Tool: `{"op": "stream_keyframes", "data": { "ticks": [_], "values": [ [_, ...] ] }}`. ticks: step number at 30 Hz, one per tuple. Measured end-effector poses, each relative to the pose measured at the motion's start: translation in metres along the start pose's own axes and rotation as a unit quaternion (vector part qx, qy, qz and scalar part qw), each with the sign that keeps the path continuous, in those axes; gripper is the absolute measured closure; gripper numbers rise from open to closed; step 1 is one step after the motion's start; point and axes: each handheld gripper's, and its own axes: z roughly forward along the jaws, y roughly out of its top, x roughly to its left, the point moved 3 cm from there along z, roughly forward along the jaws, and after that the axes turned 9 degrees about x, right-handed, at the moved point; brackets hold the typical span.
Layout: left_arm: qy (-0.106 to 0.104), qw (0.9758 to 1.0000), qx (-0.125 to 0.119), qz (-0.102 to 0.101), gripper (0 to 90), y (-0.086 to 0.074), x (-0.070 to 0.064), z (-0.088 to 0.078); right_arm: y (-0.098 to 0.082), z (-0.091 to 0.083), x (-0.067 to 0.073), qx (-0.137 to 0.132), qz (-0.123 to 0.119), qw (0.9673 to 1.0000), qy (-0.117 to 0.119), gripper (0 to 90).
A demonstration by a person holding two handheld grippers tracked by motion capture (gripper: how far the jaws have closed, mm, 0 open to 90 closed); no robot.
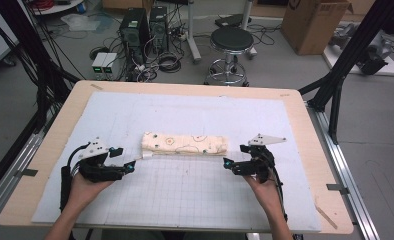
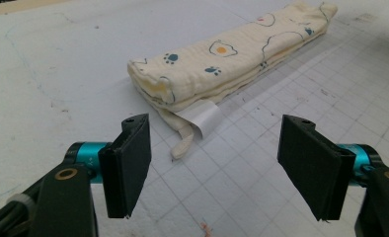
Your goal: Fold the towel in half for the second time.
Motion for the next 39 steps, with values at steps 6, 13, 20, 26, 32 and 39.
{"op": "stream_keyframes", "data": {
  "ticks": [6, 13, 20, 26, 32, 39],
  "values": [
    [0.006, 1.0, -0.002, 0.003, 29.1, -0.004, -0.002, -0.007, -0.006, -0.004, 0.003, -0.008, -0.005, 1.0, 0.001, 12.4],
    [0.008, 1.0, -0.002, 0.002, 28.1, -0.01, -0.004, -0.012, -0.018, -0.01, 0.002, -0.009, -0.01, 0.9999, -0.01, 12.3],
    [0.01, 0.9999, -0.002, 0.011, 27.0, -0.015, -0.01, -0.017, -0.028, -0.018, 0.005, -0.01, -0.015, 0.9997, -0.017, 12.3],
    [0.017, 0.9997, 0.007, 0.018, 25.5, -0.022, -0.014, -0.02, -0.035, -0.025, 0.006, -0.016, -0.017, 0.9995, -0.019, 12.2],
    [0.022, 0.9996, 0.005, 0.018, 24.2, -0.026, -0.016, -0.024, -0.039, -0.031, 0.009, -0.023, -0.023, 0.9993, -0.019, 12.1],
    [0.022, 0.9995, 0.01, 0.021, 23.9, -0.031, -0.019, -0.027, -0.044, -0.036, 0.011, -0.026, -0.029, 0.999, -0.019, 12.1]
  ]
}}
